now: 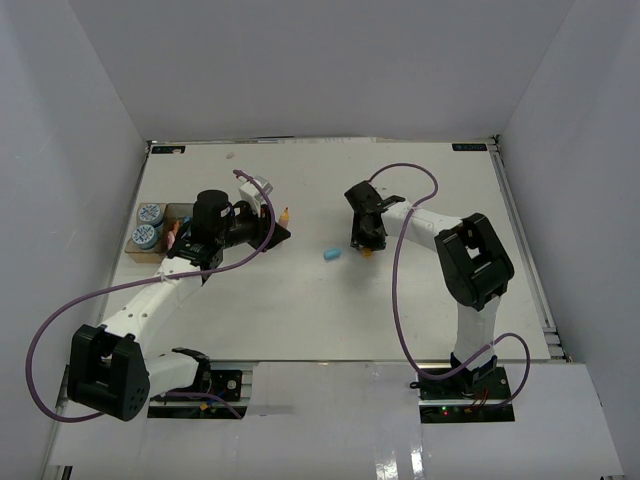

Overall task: Sort the stationery into containers
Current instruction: Pick up the pen cap from the center of the board, then close the pen cap on the pen, then place the pen in the storage box.

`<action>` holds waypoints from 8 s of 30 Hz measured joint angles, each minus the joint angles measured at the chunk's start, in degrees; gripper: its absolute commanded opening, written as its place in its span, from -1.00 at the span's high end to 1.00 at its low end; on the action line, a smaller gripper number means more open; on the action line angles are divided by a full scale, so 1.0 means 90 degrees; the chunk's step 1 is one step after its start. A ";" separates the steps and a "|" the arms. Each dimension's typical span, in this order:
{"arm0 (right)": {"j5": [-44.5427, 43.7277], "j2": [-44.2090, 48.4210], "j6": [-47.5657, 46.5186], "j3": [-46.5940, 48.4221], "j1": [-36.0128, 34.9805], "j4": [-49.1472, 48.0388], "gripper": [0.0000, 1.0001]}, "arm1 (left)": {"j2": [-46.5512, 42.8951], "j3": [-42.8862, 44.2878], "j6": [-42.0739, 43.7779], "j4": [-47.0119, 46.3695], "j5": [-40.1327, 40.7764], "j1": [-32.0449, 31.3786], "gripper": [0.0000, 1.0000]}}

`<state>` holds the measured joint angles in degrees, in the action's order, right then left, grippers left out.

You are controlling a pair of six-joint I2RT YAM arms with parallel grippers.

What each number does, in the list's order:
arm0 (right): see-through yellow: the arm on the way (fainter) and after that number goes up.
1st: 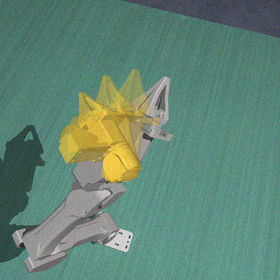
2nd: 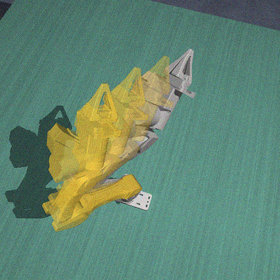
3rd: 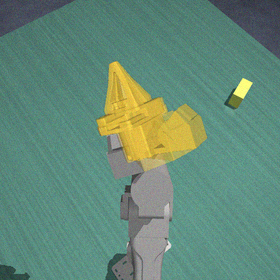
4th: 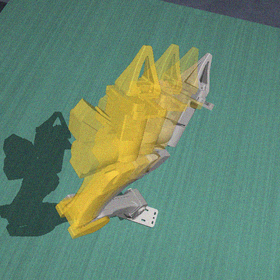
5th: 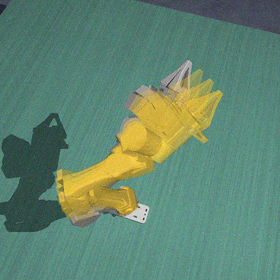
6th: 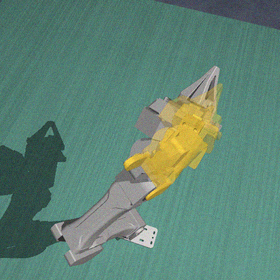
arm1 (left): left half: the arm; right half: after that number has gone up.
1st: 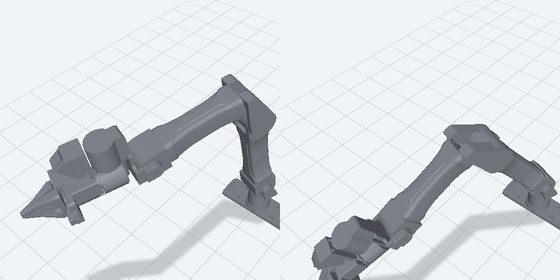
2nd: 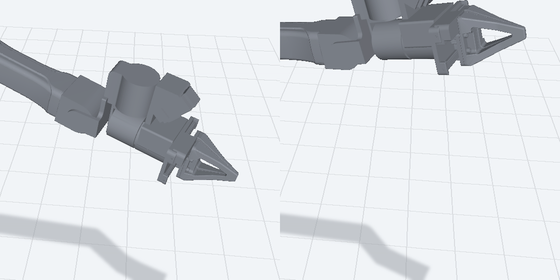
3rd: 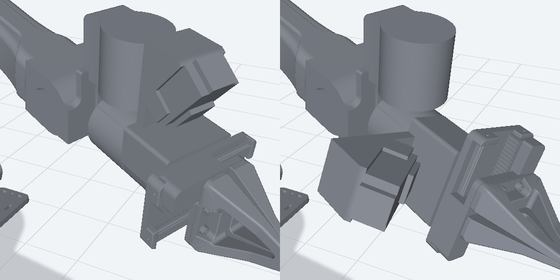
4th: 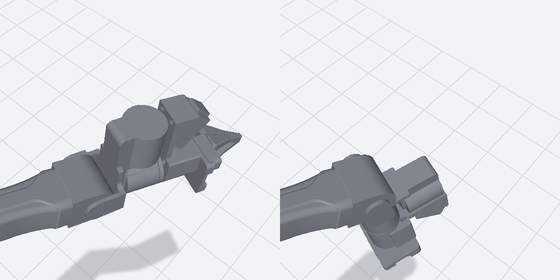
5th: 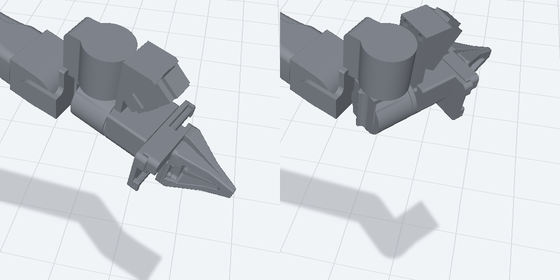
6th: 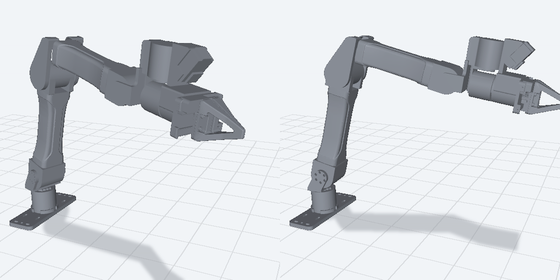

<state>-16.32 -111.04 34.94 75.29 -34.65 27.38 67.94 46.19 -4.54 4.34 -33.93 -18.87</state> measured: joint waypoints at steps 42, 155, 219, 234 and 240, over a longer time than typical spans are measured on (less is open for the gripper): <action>-0.1537 0.3094 -0.2178 -0.0267 -0.3011 -0.5112 0.54 | -0.1137 -0.0981 -0.0440 -0.1729 -0.0510 -0.0486 0.78; -0.1807 0.2888 -0.1734 -0.1481 -0.3150 -0.6091 0.67 | -0.0770 -0.0920 -0.0806 -0.2601 0.0661 -0.0610 1.00; -0.0695 0.4027 -0.1615 -0.1579 -0.2713 -0.3232 -0.96 | -0.1302 -0.1205 -0.0508 -0.1790 0.1292 -0.0505 0.75; -0.0639 0.6033 -0.2254 -0.3640 -0.2108 -0.2516 -0.80 | 0.0027 0.0573 0.0253 0.1054 0.3696 0.0974 0.64; -0.0240 0.6399 -0.2409 -0.4240 -0.2103 -0.2365 -0.80 | 0.1013 0.1149 0.0532 0.1807 0.4180 0.1785 0.41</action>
<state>-18.48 -53.45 13.26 37.12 -53.58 6.09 77.06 56.53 0.25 20.60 3.68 -2.81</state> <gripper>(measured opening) 0.900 0.283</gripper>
